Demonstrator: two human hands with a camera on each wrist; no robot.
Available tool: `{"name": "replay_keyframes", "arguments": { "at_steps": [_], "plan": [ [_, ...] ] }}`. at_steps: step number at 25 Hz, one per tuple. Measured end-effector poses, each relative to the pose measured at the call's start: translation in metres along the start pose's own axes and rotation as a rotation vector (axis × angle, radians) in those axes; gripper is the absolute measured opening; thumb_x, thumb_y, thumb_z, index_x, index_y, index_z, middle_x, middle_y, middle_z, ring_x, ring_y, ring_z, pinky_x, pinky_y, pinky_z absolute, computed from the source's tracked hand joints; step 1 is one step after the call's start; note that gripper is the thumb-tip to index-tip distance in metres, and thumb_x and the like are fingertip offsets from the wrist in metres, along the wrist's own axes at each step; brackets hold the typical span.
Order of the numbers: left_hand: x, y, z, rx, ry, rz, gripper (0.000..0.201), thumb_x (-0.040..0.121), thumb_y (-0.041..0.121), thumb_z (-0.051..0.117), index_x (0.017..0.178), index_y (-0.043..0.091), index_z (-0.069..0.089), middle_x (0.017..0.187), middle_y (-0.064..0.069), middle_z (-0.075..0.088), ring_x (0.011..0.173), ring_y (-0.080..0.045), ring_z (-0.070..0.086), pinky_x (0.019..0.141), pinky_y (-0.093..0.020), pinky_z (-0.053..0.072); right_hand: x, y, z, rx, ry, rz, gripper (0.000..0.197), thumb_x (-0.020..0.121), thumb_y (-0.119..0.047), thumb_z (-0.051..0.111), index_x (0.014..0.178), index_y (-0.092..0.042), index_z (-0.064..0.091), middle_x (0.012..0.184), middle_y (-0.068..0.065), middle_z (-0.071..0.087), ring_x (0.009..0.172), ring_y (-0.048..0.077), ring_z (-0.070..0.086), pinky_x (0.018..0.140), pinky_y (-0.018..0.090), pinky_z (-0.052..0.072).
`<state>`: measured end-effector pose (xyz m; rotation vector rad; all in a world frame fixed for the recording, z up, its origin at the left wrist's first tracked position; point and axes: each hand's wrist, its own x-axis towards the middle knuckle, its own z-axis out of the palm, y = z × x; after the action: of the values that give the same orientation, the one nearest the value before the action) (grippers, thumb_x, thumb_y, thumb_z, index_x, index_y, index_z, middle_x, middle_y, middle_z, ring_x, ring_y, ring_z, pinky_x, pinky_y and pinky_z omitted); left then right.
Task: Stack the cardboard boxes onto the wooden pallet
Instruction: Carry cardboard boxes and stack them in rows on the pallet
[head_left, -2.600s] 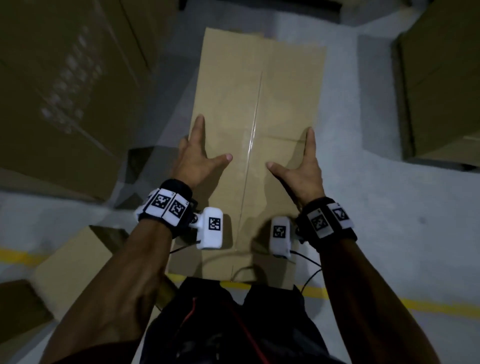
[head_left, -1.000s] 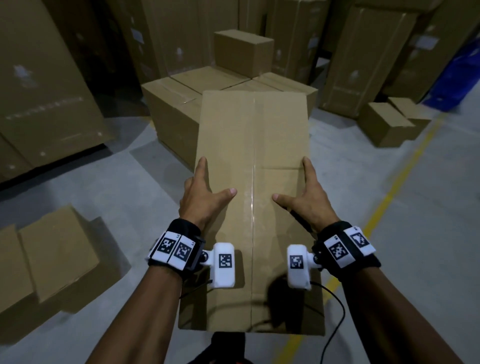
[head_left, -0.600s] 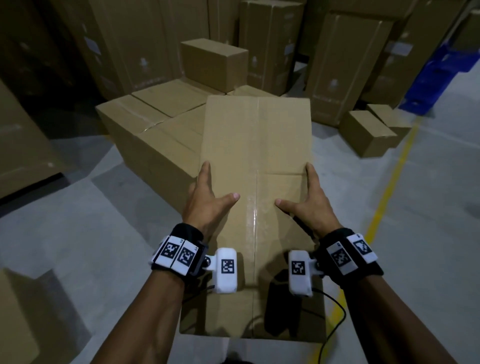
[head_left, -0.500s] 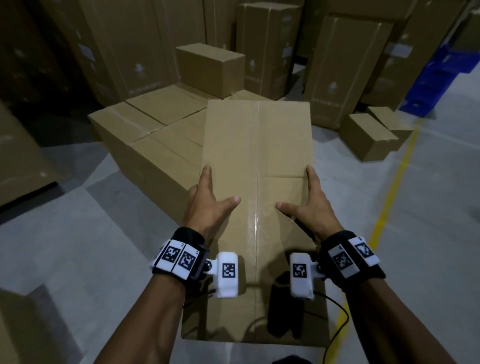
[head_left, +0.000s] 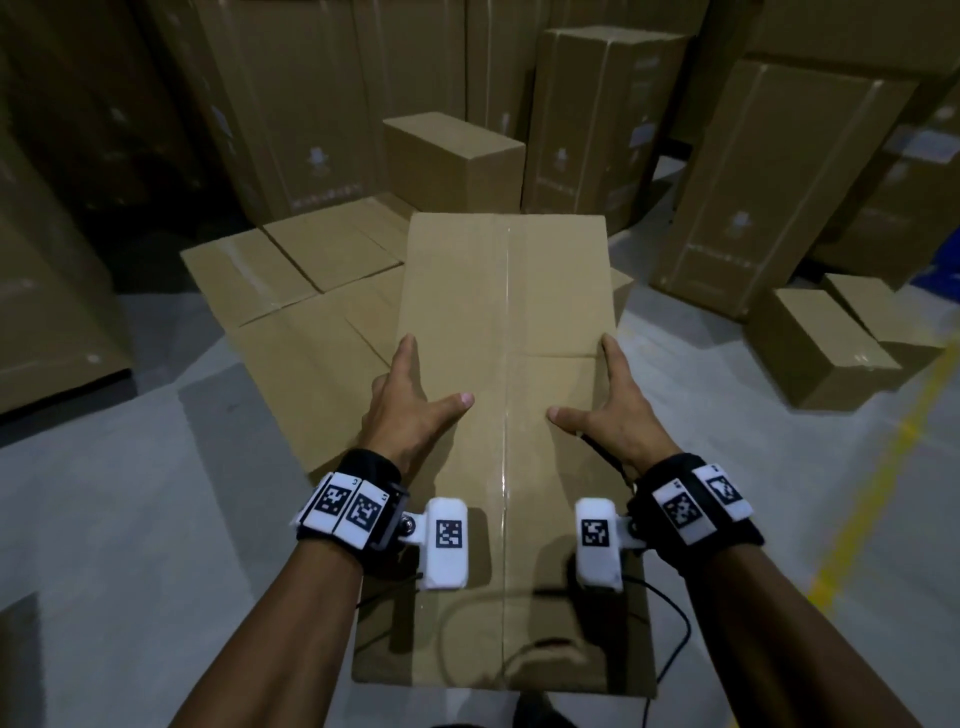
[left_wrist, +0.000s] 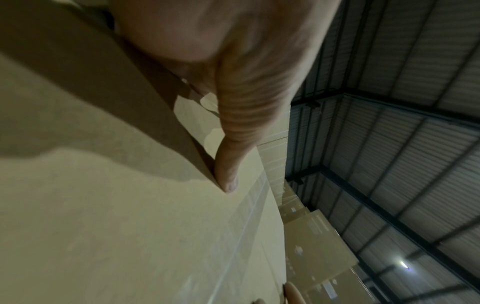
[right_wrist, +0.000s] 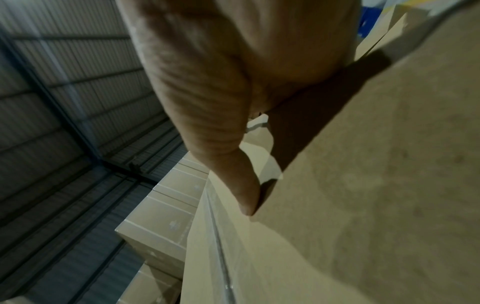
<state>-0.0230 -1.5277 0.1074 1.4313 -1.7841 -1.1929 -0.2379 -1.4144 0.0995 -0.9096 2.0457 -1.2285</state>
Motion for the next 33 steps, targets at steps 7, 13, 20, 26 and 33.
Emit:
{"name": "replay_keyframes", "arguments": {
  "at_steps": [7, 13, 20, 26, 33],
  "plan": [
    [0.113, 0.06, 0.051, -0.057, 0.074, -0.042, 0.106, 0.073, 0.047, 0.083, 0.154, 0.042, 0.016, 0.16, -0.004, 0.026, 0.142, -0.032, 0.033, 0.112, -0.046, 0.035, 0.142, -0.038, -0.049, -0.002, -0.106, -0.086, 0.112, 0.075, -0.021, 0.088, 0.158, -0.034, 0.014, 0.161, 0.002, 0.028, 0.145, 0.022, 0.03, 0.117, 0.042, 0.033],
    [0.225, 0.074, 0.077, -0.165, 0.108, -0.066, 0.105, 0.075, 0.034, 0.085, 0.156, 0.037, 0.018, 0.161, -0.004, 0.023, 0.143, -0.029, 0.031, 0.109, -0.038, 0.032, 0.273, -0.056, -0.039, -0.038, -0.139, -0.1, 0.114, 0.069, -0.025, 0.091, 0.156, -0.039, 0.018, 0.154, 0.005, 0.036, 0.136, 0.027, 0.04, 0.111, 0.049, 0.041],
    [0.391, 0.082, 0.085, -0.243, 0.206, -0.161, 0.105, 0.075, 0.024, 0.086, 0.156, 0.032, 0.02, 0.16, -0.007, 0.024, 0.142, -0.029, 0.032, 0.109, -0.036, 0.033, 0.451, -0.097, 0.01, -0.097, -0.242, -0.114, 0.113, 0.07, -0.025, 0.09, 0.157, -0.035, 0.018, 0.157, 0.0, 0.034, 0.14, 0.025, 0.036, 0.113, 0.048, 0.039],
    [0.487, 0.088, 0.077, -0.233, 0.249, -0.211, 0.105, 0.076, 0.025, 0.085, 0.157, 0.026, 0.019, 0.161, -0.005, 0.024, 0.144, -0.024, 0.03, 0.107, -0.028, 0.029, 0.552, -0.129, 0.047, -0.132, -0.321, -0.12, 0.11, 0.072, -0.022, 0.089, 0.158, -0.03, 0.02, 0.159, 0.0, 0.03, 0.143, 0.023, 0.033, 0.114, 0.037, 0.035],
    [0.569, 0.091, 0.071, -0.214, 0.291, -0.29, 0.104, 0.077, 0.026, 0.085, 0.157, 0.022, 0.018, 0.161, -0.007, 0.026, 0.144, -0.025, 0.03, 0.11, -0.03, 0.03, 0.647, -0.153, 0.084, -0.159, -0.443, -0.124, 0.109, 0.074, -0.021, 0.089, 0.158, -0.027, 0.02, 0.161, 0.003, 0.028, 0.144, 0.024, 0.031, 0.114, 0.036, 0.034]
  ]
}}
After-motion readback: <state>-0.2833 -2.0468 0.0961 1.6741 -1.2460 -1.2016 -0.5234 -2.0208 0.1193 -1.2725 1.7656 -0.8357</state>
